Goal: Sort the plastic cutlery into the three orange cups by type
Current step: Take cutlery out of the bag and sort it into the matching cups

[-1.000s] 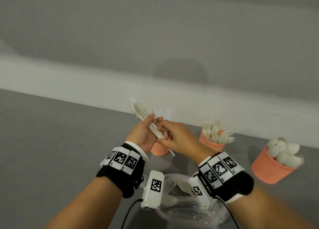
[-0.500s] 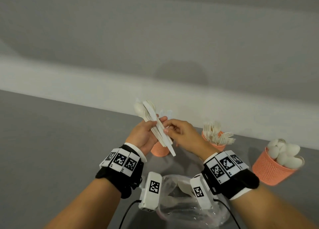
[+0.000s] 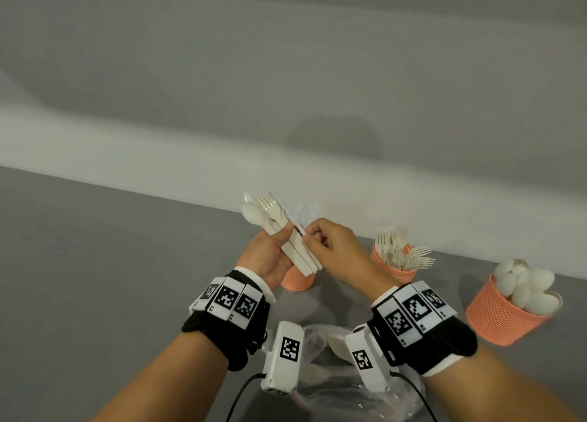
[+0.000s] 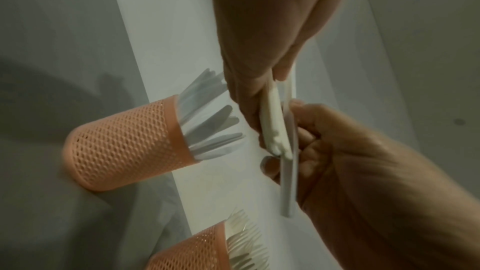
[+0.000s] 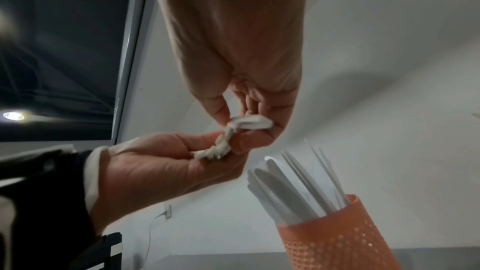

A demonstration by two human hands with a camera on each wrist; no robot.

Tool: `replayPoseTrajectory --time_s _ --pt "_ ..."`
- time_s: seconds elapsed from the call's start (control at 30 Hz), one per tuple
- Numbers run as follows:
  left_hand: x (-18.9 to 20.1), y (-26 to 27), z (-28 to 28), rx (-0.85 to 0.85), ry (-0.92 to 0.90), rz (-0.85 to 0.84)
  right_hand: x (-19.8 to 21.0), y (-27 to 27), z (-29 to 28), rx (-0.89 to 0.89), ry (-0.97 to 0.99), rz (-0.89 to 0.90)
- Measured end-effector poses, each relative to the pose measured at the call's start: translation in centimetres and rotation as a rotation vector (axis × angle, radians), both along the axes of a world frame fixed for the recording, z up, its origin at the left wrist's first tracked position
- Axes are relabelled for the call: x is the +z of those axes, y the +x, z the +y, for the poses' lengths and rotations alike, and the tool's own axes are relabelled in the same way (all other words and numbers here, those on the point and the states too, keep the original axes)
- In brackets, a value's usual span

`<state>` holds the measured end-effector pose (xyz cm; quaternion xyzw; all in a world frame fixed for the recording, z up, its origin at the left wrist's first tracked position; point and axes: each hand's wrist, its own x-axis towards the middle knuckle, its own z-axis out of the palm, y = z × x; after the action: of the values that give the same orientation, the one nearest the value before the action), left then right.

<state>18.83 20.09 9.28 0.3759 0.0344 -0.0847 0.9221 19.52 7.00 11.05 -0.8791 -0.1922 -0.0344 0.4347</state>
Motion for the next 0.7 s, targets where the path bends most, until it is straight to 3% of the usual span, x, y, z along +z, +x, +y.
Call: replayPoseTrajectory --time_s 0.07,0.2,0.4,0.7 --pt "0.2 0.1 0.0 -0.008 -0.008 0.037 0.1 -0.2 0.1 0.017 0.042 0.054" --pt "0.4 0.0 -0.5 -0.014 0.041 0.018 0.2 -1.0 0.5 0.084 0.041 -0.001" --pt "0.3 -0.2 -0.2 -0.122 -0.057 0.117 0.6 -1.4 0.4 0.106 0.228 0.054" --pt "-0.2 -0.5 -0.4 -0.197 -0.122 0.059 0.2 -0.9 0.5 -0.029 0.141 0.001"
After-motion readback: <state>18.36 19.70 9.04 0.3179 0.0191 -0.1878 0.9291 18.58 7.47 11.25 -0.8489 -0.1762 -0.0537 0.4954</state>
